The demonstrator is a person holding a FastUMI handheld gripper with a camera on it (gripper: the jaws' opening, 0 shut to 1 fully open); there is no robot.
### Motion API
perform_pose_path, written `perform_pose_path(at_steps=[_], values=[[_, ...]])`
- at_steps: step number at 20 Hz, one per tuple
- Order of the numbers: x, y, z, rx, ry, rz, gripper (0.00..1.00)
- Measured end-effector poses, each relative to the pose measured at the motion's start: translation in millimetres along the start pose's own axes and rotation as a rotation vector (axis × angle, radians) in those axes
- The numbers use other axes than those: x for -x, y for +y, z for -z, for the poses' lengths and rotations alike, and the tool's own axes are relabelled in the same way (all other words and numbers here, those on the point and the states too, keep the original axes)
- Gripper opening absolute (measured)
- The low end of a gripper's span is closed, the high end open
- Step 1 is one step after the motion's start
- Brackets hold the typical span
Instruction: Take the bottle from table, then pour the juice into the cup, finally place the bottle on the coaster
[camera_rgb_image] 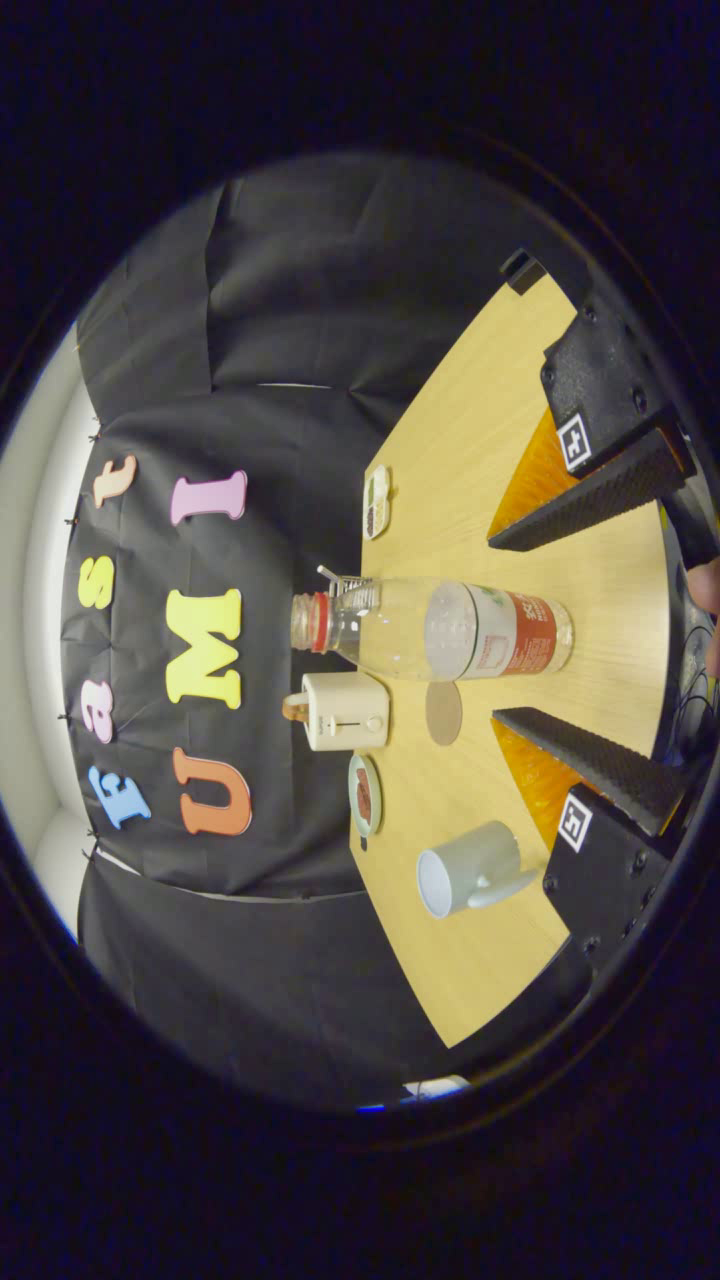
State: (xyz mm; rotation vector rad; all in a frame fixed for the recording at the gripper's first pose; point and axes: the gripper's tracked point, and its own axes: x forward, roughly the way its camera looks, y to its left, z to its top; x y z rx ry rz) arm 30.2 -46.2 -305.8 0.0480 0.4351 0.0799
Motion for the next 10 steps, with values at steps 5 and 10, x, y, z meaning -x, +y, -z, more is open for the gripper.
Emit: perform_pose_path(at_steps=[5, 10], values=[[-32, 1, 2, -0.079, 0.016, -0.014, 1.00], [-56, 6, -8, -0.167, -0.010, -0.027, 1.00]])
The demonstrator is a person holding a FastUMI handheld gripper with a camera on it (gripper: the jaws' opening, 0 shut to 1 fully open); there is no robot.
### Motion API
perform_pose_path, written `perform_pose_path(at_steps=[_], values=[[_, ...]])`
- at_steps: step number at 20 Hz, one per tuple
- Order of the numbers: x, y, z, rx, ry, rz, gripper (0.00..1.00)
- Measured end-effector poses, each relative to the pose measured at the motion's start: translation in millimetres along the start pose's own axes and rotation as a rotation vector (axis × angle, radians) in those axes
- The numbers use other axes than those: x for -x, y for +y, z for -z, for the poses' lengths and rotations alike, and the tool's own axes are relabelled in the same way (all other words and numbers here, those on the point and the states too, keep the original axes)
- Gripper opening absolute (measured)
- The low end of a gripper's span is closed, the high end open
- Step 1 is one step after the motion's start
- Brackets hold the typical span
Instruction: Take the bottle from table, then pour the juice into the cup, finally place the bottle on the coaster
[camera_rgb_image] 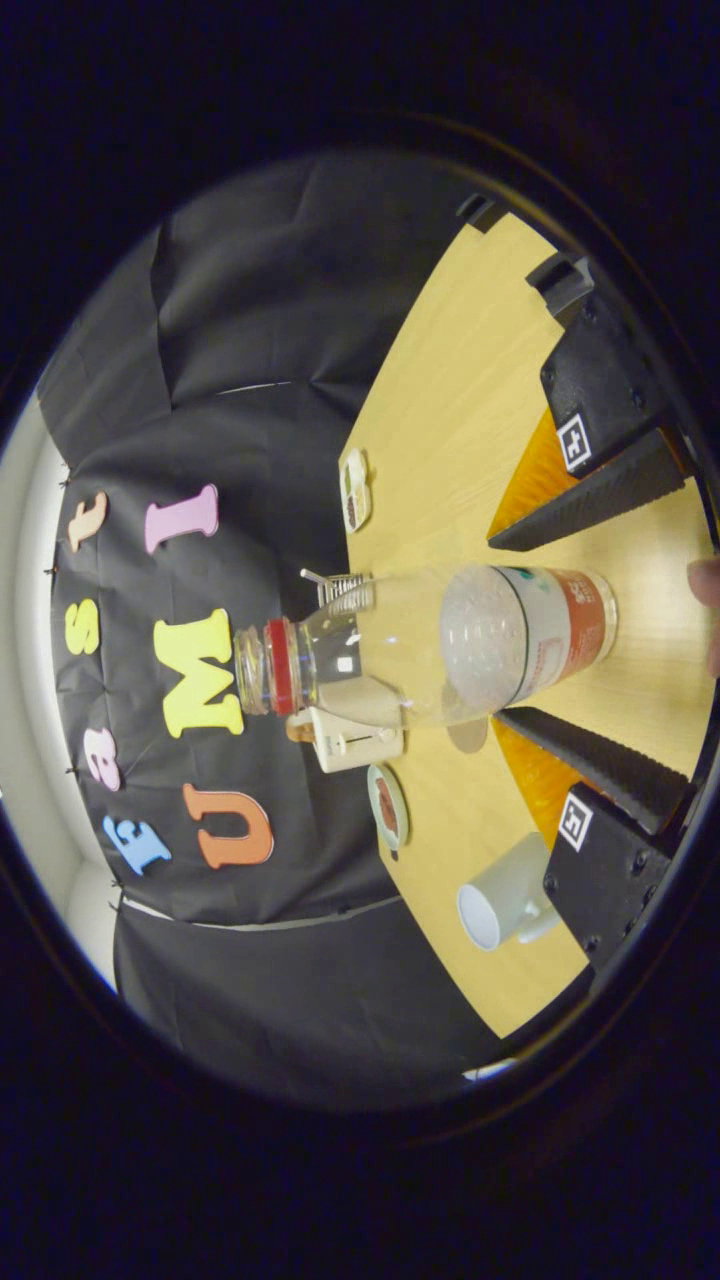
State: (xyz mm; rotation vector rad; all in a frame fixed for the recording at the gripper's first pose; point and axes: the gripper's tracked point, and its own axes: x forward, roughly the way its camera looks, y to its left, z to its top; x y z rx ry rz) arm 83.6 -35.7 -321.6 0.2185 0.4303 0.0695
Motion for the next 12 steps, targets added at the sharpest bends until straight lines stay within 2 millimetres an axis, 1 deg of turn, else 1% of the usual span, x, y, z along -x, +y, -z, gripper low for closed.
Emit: perform_pose_path(at_steps=[3, 5, 6, 9, 11, 12], values=[[-5, 3, -7, -0.072, -0.001, -0.016, 0.99], [-6, 4, -7, -0.089, 0.004, -0.019, 0.92], [-7, 4, -8, -0.090, 0.009, -0.018, 0.91], [-11, 3, -8, -0.063, 0.027, 0.004, 0.87], [-15, 3, -12, -0.029, 0.049, 0.033, 0.84], [-15, 7, -19, -0.006, 0.052, 0.035, 0.83]])
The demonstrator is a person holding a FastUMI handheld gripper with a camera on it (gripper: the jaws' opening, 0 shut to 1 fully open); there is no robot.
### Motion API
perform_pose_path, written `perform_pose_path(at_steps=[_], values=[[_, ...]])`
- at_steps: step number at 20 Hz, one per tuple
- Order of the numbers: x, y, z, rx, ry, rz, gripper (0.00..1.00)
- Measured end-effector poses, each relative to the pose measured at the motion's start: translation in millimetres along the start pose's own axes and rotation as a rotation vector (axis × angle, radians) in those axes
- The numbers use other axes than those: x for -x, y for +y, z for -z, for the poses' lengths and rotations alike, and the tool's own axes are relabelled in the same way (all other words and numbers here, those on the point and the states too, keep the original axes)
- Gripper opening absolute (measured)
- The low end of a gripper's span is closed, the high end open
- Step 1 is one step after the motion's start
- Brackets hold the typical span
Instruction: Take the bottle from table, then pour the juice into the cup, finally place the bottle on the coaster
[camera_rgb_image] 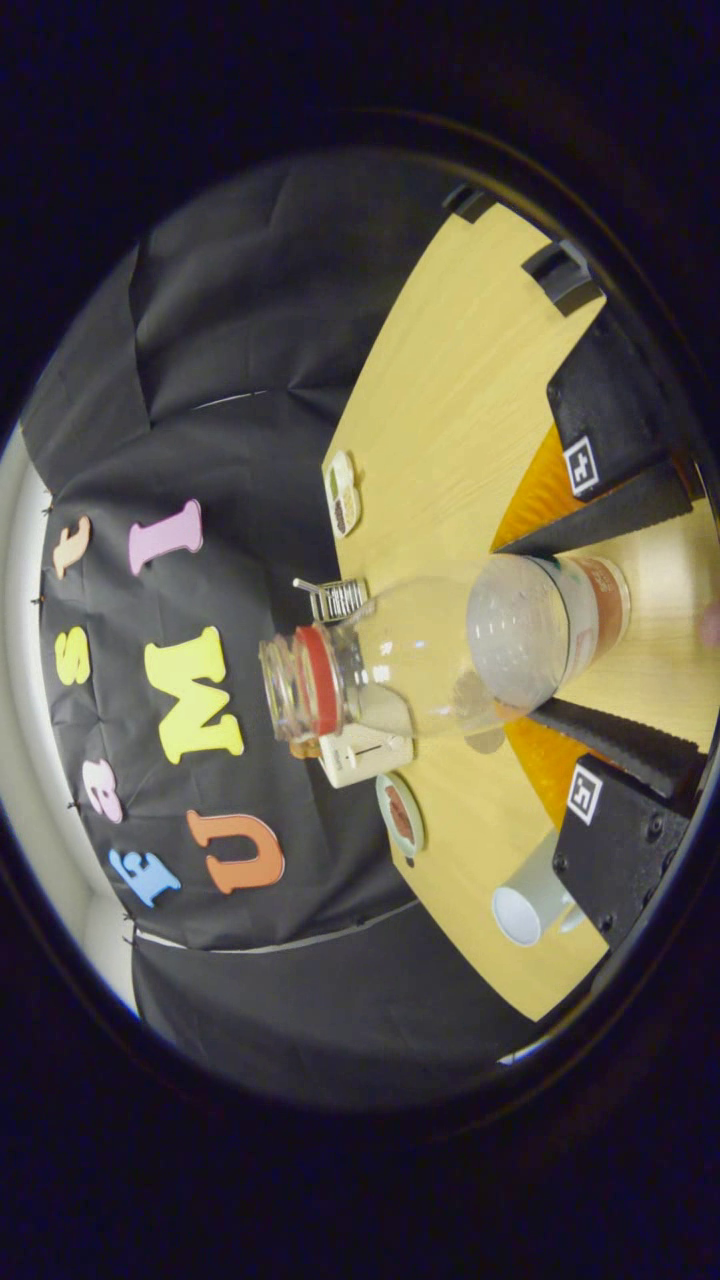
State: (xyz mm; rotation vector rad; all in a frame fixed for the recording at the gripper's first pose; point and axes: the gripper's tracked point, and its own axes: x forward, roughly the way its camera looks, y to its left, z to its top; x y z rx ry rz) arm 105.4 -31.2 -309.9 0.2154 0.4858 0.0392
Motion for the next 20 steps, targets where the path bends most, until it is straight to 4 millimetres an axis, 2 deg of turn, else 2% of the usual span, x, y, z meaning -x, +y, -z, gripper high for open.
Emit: perform_pose_path(at_steps=[4, 7, 12, 20], values=[[4, 15, -31, 0.088, -0.033, 0.011, 0.76], [6, 30, -45, 0.246, -0.060, 0.032, 0.75], [3, 53, -41, 0.471, -0.067, 0.033, 0.76], [3, 54, -33, 0.913, -0.069, 0.122, 0.76]])
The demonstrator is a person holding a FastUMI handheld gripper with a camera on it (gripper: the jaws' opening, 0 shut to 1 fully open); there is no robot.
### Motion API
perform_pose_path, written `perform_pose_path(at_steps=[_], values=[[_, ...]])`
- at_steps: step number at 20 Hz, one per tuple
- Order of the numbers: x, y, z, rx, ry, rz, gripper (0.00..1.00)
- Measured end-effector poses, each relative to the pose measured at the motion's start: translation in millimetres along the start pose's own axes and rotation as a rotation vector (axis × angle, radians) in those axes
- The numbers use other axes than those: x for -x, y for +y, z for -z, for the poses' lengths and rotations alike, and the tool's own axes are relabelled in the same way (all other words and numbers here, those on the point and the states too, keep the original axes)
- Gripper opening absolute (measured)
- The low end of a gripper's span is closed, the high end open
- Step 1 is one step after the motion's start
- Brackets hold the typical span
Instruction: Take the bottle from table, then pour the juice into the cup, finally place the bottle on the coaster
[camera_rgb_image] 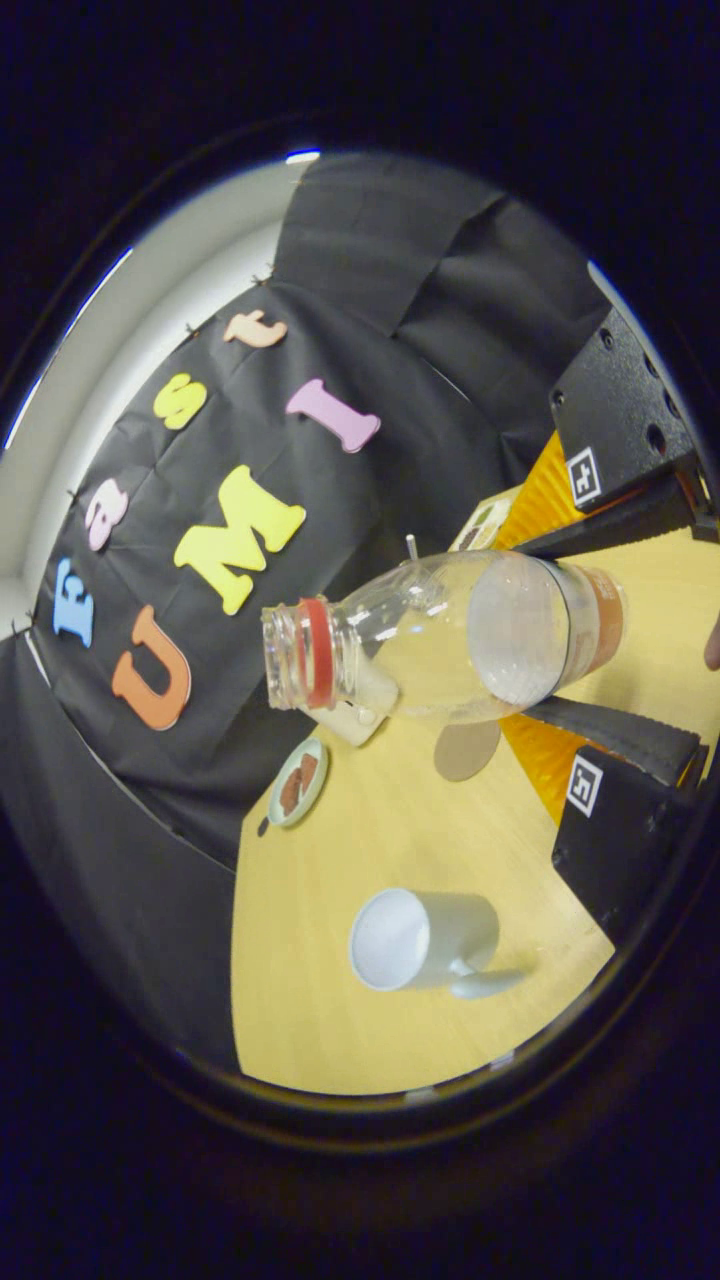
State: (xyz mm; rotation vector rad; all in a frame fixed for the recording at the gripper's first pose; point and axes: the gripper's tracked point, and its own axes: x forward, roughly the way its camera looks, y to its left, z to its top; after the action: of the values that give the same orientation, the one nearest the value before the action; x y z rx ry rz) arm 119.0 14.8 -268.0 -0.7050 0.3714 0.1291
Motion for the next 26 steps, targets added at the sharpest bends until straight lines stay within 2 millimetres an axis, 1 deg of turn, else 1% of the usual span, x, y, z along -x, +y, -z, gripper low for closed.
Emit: perform_pose_path(at_steps=[3, 6, 8, 10, 14, 18, 23, 26], values=[[-2, 11, 0, 0.162, 0.008, 0.018, 0.76], [-4, 17, -2, 0.324, 0.003, 0.055, 0.76], [-5, 22, -1, 0.405, 0.005, 0.074, 0.76], [-7, 28, -7, 0.475, -0.002, 0.091, 0.76], [-12, 34, -14, 0.580, -0.021, 0.116, 0.76], [-12, 40, -20, 0.662, -0.033, 0.139, 0.75], [-15, 37, -31, 0.745, -0.046, 0.170, 0.76], [-15, 37, -33, 0.782, -0.042, 0.175, 0.76]])
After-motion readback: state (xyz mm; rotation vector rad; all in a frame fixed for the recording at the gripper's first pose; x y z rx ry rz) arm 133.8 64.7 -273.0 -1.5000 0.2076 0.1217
